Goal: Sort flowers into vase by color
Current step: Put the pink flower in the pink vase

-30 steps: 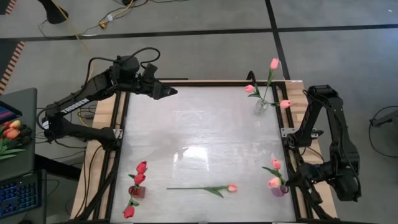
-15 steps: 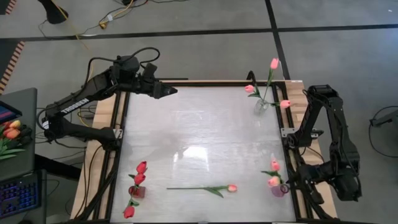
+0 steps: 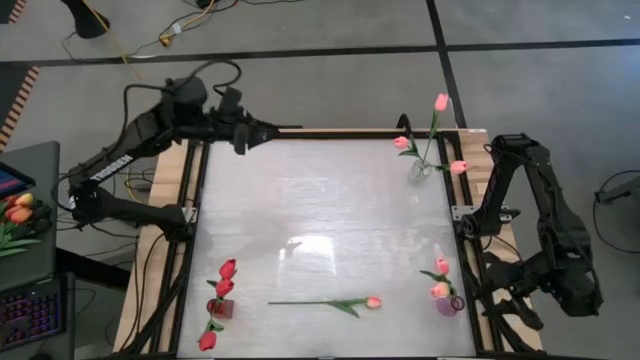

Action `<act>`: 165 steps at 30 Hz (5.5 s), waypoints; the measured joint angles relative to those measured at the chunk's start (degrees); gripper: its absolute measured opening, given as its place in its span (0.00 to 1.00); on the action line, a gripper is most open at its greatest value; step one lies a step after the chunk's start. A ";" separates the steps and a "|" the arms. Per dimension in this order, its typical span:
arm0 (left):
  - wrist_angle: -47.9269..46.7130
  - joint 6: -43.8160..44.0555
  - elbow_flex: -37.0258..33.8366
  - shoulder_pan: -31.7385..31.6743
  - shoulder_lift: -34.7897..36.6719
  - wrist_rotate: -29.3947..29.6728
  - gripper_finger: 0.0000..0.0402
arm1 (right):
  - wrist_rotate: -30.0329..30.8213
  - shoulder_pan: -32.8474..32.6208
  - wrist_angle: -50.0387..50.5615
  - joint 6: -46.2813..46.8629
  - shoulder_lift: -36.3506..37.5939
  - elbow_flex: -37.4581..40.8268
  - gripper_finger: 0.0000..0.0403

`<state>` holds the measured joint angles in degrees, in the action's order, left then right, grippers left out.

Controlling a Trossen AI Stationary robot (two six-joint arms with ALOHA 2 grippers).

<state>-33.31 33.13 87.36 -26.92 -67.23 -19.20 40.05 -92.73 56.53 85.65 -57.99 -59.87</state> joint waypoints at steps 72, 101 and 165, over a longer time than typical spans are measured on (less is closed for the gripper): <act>11.07 -9.29 -10.77 51.41 -44.45 20.46 0.49 | -5.53 11.52 -1.31 0.92 2.51 -2.93 0.51; 13.10 -12.83 -10.73 52.84 -50.97 20.55 0.28 | -5.84 11.52 -1.78 1.48 2.52 -2.93 0.51; 34.74 -17.88 -8.17 27.78 -17.17 19.30 0.00 | 29.24 21.12 -12.26 -48.60 19.45 -7.78 0.51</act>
<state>1.43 15.25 79.20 0.86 -84.40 0.10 69.29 -71.61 44.26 37.05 -38.54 -67.66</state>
